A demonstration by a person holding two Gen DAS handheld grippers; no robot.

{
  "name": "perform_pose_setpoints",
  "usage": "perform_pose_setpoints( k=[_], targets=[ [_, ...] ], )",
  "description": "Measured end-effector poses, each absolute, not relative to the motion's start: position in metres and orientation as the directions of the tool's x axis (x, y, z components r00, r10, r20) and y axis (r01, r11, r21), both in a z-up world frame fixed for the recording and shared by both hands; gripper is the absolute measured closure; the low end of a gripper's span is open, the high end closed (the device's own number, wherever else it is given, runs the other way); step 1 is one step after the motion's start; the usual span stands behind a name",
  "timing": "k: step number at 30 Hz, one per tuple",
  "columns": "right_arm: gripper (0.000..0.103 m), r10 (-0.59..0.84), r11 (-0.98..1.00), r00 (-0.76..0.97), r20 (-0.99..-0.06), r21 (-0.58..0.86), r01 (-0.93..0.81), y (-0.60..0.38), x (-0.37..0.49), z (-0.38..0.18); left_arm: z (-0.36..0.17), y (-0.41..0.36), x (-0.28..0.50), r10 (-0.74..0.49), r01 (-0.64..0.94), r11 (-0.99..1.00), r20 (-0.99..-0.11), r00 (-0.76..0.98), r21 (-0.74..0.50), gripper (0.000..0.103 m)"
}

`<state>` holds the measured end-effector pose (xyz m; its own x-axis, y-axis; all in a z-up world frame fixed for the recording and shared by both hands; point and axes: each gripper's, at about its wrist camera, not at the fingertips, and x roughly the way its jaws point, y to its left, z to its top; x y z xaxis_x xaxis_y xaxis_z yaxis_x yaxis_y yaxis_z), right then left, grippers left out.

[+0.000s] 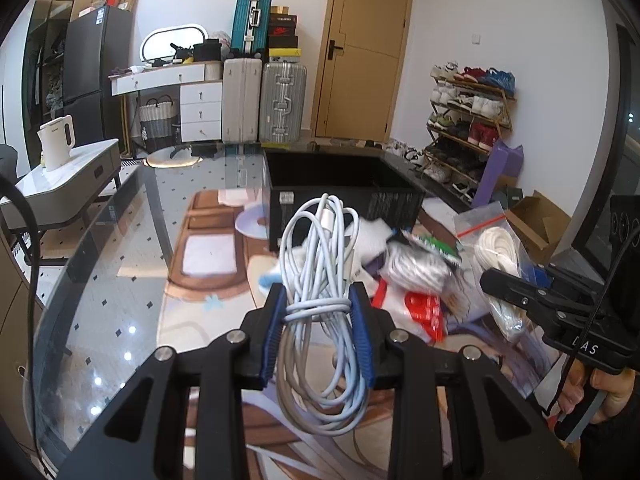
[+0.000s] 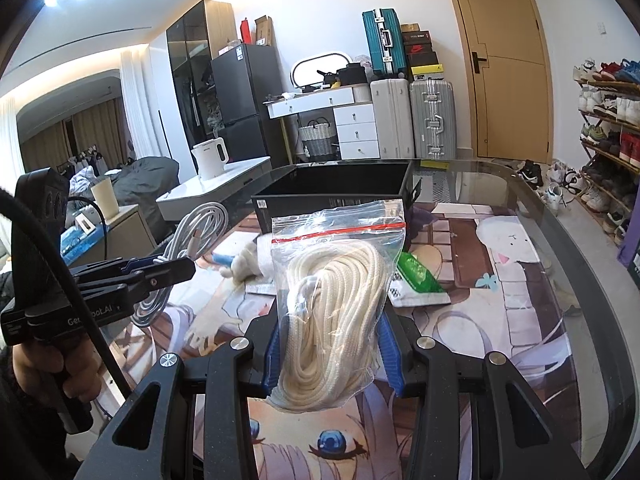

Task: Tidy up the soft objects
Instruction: 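Carry the white cable and bagged rope over the black box with both tools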

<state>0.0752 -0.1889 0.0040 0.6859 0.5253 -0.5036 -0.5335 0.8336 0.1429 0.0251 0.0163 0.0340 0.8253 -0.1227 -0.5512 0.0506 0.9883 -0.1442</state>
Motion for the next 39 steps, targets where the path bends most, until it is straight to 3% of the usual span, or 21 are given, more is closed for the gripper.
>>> perform_pose_setpoints(
  k=[15, 39],
  targets=[
    [0.062, 0.544, 0.818, 0.689, -0.479, 0.118, -0.563, -0.183, 0.107, 0.054, 0.07, 0.022, 0.052, -0.137, 0.081, 0.988, -0.488, 0.862, -0.134, 0.072],
    [0.062, 0.576, 0.789, 0.638, -0.512, 0.144, -0.597, -0.151, 0.186, 0.079, 0.086, 0.033, 0.121, -0.152, 0.084, 0.984, -0.485, 0.861, -0.16, 0.072]
  ],
)
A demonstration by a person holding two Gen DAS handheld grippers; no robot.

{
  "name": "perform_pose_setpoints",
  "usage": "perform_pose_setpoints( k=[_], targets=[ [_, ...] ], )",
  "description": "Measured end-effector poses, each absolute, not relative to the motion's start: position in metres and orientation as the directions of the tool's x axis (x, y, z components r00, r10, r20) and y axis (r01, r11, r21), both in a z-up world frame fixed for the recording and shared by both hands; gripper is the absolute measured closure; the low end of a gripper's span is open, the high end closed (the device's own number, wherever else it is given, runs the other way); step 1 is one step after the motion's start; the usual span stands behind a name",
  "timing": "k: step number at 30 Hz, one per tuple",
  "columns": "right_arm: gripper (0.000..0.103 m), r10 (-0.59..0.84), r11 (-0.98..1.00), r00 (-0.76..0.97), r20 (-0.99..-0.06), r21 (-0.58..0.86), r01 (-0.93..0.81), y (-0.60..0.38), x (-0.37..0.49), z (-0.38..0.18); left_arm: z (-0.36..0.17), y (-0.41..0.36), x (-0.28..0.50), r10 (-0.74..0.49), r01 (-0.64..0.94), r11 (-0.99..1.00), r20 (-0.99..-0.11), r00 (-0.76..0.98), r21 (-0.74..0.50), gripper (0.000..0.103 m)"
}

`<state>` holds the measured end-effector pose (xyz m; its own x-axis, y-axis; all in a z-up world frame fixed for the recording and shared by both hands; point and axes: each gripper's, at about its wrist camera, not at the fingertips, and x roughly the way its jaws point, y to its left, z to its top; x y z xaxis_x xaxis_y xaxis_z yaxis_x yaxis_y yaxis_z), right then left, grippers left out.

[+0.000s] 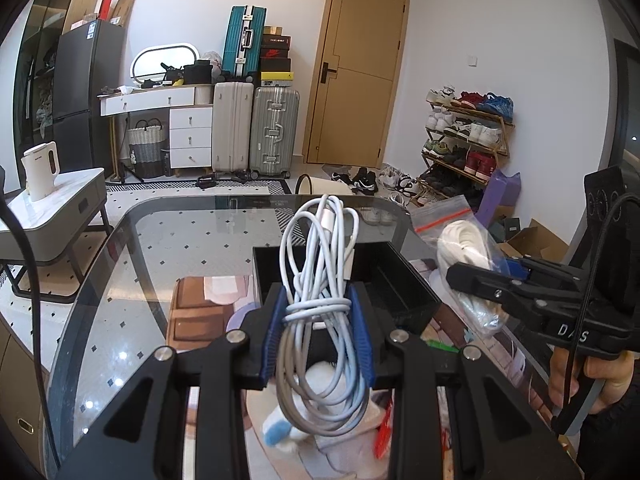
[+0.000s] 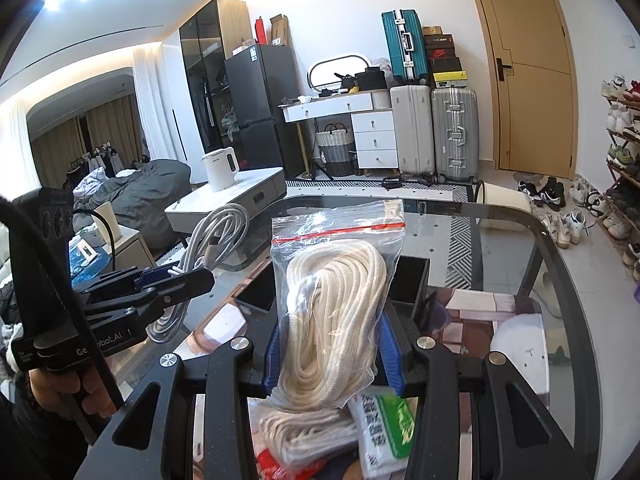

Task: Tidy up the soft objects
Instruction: 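Carry the white cable and bagged rope over the black box with both tools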

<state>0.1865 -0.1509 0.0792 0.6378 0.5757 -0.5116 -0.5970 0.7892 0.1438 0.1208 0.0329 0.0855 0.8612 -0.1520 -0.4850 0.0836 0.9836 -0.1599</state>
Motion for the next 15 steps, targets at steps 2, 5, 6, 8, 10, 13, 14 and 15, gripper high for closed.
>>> perform_pose_setpoints(
  k=[2, 5, 6, 8, 10, 13, 14, 15],
  targets=[
    [0.062, 0.578, 0.787, 0.636, -0.511, 0.146, -0.599, -0.149, 0.193, 0.078, 0.084, 0.034, 0.128, -0.154, 0.085, 0.983, -0.485, 0.861, -0.162, 0.072],
    [0.062, 0.581, 0.787, 0.631, -0.514, 0.156, -0.597, -0.147, 0.206, 0.076, 0.082, 0.036, 0.139, -0.169, 0.087, 0.978, -0.482, 0.86, -0.188, 0.072],
    [0.062, 0.582, 0.787, 0.63, -0.514, 0.157, -0.597, -0.146, 0.21, 0.075, 0.081, 0.034, 0.143, -0.169, 0.086, 0.978, -0.483, 0.859, -0.19, 0.072],
    [0.062, 0.583, 0.786, 0.627, -0.516, 0.164, -0.596, -0.144, 0.217, 0.073, 0.078, 0.033, 0.149, -0.175, 0.089, 0.977, -0.482, 0.859, -0.196, 0.072],
    [0.062, 0.582, 0.786, 0.625, -0.521, 0.164, -0.596, -0.141, 0.224, 0.07, 0.076, 0.031, 0.156, -0.17, 0.087, 0.978, -0.483, 0.859, -0.19, 0.072],
    [0.062, 0.581, 0.785, 0.617, -0.531, 0.164, -0.598, -0.135, 0.232, 0.065, 0.073, 0.027, 0.169, -0.166, 0.083, 0.979, -0.483, 0.86, -0.188, 0.072],
    [0.062, 0.577, 0.786, 0.617, -0.535, 0.16, -0.597, -0.133, 0.233, 0.064, 0.072, 0.026, 0.172, -0.164, 0.083, 0.979, -0.484, 0.86, -0.185, 0.072],
    [0.062, 0.576, 0.786, 0.616, -0.538, 0.157, -0.598, -0.131, 0.236, 0.063, 0.071, 0.025, 0.176, -0.159, 0.082, 0.981, -0.482, 0.861, -0.178, 0.072]
  ],
)
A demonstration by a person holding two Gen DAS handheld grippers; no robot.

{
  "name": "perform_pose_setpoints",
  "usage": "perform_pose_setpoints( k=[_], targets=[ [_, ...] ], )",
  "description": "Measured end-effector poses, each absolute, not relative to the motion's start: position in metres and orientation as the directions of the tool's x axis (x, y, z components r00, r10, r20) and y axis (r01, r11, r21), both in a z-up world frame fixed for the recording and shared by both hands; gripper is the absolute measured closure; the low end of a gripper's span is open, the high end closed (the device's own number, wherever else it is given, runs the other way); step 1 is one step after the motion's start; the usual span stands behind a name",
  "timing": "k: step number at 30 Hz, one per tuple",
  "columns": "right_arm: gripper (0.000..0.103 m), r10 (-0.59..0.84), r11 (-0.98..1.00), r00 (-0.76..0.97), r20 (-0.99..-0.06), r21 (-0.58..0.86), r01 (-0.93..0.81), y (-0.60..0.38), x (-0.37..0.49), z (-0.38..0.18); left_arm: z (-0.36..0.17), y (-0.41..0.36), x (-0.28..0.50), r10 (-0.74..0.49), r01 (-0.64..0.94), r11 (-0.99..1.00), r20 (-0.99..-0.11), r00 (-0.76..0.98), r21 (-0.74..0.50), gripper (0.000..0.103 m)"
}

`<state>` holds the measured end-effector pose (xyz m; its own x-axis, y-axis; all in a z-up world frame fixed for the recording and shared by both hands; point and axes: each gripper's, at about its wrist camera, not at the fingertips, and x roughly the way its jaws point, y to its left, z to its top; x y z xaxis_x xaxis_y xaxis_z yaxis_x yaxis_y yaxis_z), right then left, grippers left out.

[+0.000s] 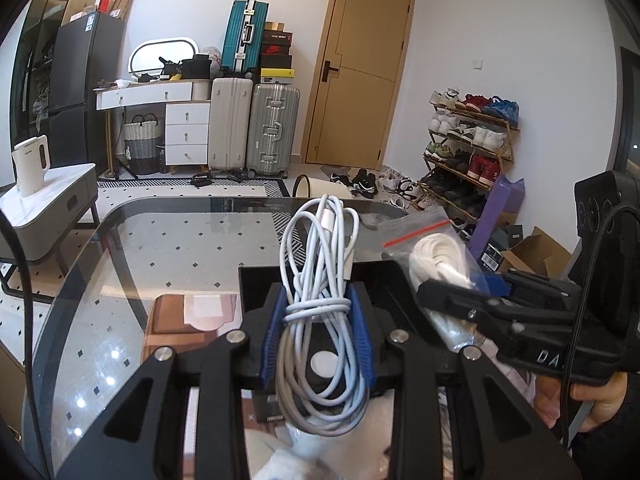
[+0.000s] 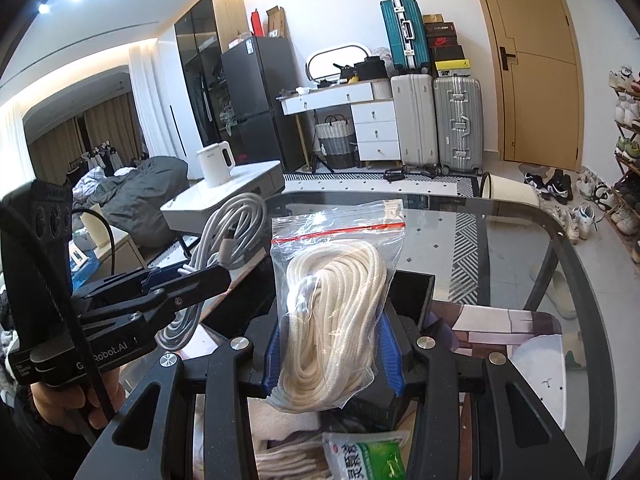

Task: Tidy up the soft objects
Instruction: 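Carry the white cable and bagged rope over the black box with both tools, then lower both items into the black box and open both tools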

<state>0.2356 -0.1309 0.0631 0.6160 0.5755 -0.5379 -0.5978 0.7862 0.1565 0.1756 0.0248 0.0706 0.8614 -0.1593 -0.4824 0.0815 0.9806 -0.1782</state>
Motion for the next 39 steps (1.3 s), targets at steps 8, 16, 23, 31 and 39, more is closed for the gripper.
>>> perform_pose_setpoints(
  k=[8, 16, 23, 31, 39],
  targets=[
    [0.062, 0.562, 0.791, 0.617, -0.551, 0.137, -0.597, -0.119, 0.257, 0.056, 0.064, 0.022, 0.197, -0.145, 0.07, 0.982, -0.473, 0.869, -0.173, 0.072],
    [0.062, 0.522, 0.797, 0.631, -0.574, 0.064, -0.6, -0.104, 0.267, 0.046, 0.051, 0.015, 0.21, -0.139, 0.073, 0.986, -0.488, 0.862, -0.151, 0.072],
    [0.062, 0.489, 0.801, 0.62, -0.613, 0.035, -0.597, -0.1, 0.271, 0.029, 0.039, 0.004, 0.212, -0.157, 0.105, 0.987, -0.545, 0.824, -0.126, 0.073],
    [0.062, 0.46, 0.796, 0.608, -0.647, -0.003, -0.606, -0.098, 0.273, 0.02, 0.033, 0.002, 0.21, -0.147, 0.099, 0.989, -0.577, 0.804, -0.113, 0.077],
    [0.062, 0.442, 0.793, 0.591, -0.675, -0.013, -0.609, -0.097, 0.276, 0.02, 0.033, 0.004, 0.206, -0.152, 0.108, 0.988, -0.581, 0.8, -0.11, 0.077]
  ],
)
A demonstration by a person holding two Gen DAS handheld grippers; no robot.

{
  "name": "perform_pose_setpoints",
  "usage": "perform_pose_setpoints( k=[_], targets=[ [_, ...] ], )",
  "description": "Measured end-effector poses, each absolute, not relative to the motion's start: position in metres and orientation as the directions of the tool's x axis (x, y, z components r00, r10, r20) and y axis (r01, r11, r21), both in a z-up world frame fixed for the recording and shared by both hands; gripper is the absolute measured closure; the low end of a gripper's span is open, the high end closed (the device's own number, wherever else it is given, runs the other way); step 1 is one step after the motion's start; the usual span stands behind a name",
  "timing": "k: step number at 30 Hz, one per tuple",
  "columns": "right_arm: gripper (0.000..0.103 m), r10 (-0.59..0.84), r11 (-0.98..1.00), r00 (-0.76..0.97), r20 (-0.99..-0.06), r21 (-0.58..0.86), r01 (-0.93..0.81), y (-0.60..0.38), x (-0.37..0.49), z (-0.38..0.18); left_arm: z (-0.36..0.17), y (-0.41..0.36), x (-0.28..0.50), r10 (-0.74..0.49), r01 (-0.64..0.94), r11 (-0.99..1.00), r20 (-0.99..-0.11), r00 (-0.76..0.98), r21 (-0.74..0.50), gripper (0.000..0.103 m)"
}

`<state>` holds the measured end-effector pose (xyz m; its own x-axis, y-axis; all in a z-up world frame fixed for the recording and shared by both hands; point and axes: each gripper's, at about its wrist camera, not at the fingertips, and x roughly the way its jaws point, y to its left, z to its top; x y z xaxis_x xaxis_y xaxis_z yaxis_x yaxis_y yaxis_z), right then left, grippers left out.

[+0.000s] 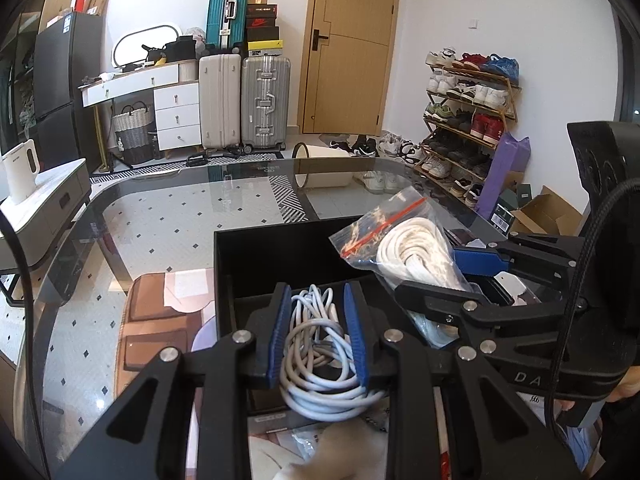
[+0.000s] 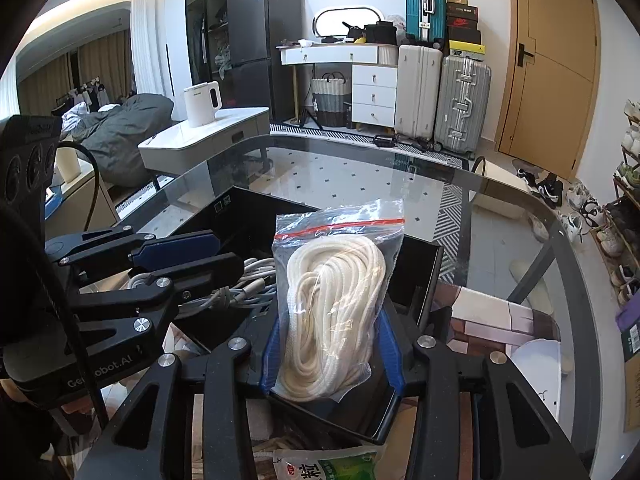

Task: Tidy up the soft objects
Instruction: 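Lower both items into the black box and open both tools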

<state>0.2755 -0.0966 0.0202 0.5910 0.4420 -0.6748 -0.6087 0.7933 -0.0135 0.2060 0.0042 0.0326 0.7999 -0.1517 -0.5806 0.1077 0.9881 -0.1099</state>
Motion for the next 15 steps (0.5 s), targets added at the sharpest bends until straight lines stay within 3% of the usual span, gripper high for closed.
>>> perform_pose_setpoints(
  k=[6, 9, 13, 15],
  targets=[
    [0.058, 0.446, 0.792, 0.581, -0.681, -0.002, -0.611, -0.098, 0.268, 0.019, 0.034, 0.005, 0.201, -0.16, 0.12, 0.987, -0.591, 0.791, -0.106, 0.075],
    [0.047, 0.447, 0.778, 0.572, -0.687, -0.017, -0.628, -0.095, 0.265, 0.021, 0.036, 0.003, 0.198, -0.142, 0.113, 0.99, -0.598, 0.789, -0.086, 0.07],
    [0.023, 0.442, 0.8, 0.624, -0.645, -0.032, -0.6, -0.102, 0.257, 0.032, 0.04, 0.009, 0.194, -0.142, 0.103, 0.99, -0.6, 0.787, -0.098, 0.058],
    [0.018, 0.43, 0.819, 0.648, -0.629, -0.031, -0.574, -0.111, 0.255, 0.038, 0.043, 0.015, 0.189, -0.146, 0.099, 0.989, -0.598, 0.788, -0.11, 0.054]
  ],
)
